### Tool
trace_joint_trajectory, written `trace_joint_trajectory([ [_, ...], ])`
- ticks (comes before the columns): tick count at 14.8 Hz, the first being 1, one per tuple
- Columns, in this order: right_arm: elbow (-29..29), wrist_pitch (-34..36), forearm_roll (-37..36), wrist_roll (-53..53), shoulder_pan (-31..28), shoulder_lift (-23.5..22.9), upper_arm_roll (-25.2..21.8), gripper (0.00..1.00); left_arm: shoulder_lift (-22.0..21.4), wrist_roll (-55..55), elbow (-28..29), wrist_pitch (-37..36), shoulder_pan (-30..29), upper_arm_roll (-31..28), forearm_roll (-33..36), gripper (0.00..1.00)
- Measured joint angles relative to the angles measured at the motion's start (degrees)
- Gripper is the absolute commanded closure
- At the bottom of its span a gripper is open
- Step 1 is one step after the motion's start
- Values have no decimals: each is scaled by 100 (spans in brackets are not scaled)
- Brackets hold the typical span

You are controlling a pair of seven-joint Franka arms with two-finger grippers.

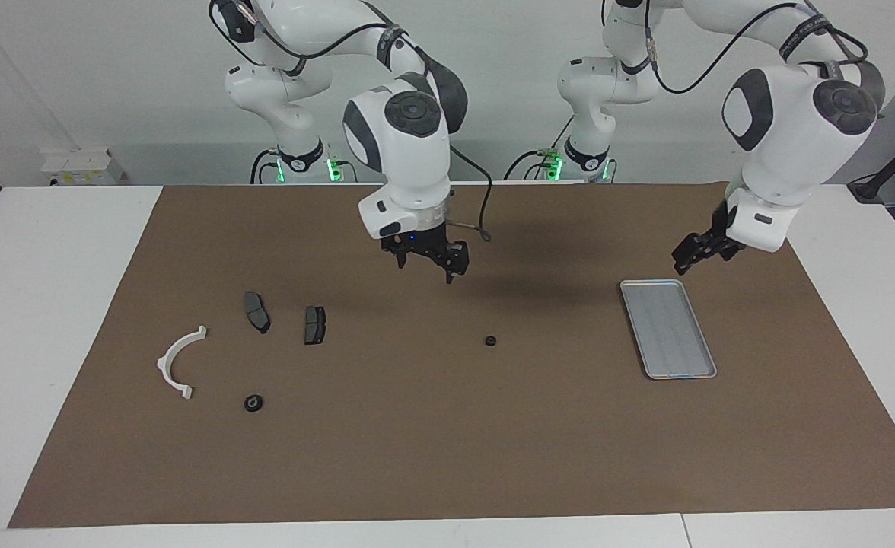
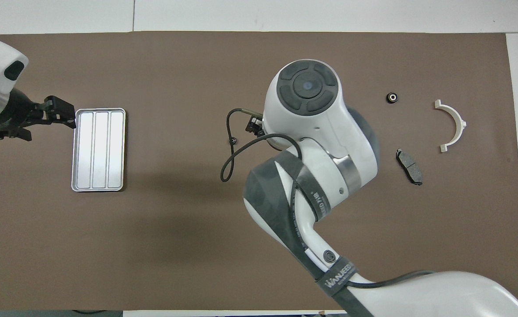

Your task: Place bearing gear from tray to pile

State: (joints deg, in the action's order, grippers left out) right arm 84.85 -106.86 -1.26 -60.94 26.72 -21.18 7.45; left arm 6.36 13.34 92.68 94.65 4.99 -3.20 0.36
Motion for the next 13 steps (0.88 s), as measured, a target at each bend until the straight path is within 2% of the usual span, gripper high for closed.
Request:
trace_joint_trajectory([
  [4, 47, -507, -23, -666, 377, -436, -4, 0, -311, -230, 43, -275, -150, -2, 0, 0],
  [9, 50, -1300, -486, -1237, 675, -1371, -18, 0, -423, -252, 55, -502, -150, 78, 0, 0],
  [13, 9, -1549, -525, -1237, 659, -1577, -66, 0, -664, -271, 86, -697, -154, 95, 0, 0],
])
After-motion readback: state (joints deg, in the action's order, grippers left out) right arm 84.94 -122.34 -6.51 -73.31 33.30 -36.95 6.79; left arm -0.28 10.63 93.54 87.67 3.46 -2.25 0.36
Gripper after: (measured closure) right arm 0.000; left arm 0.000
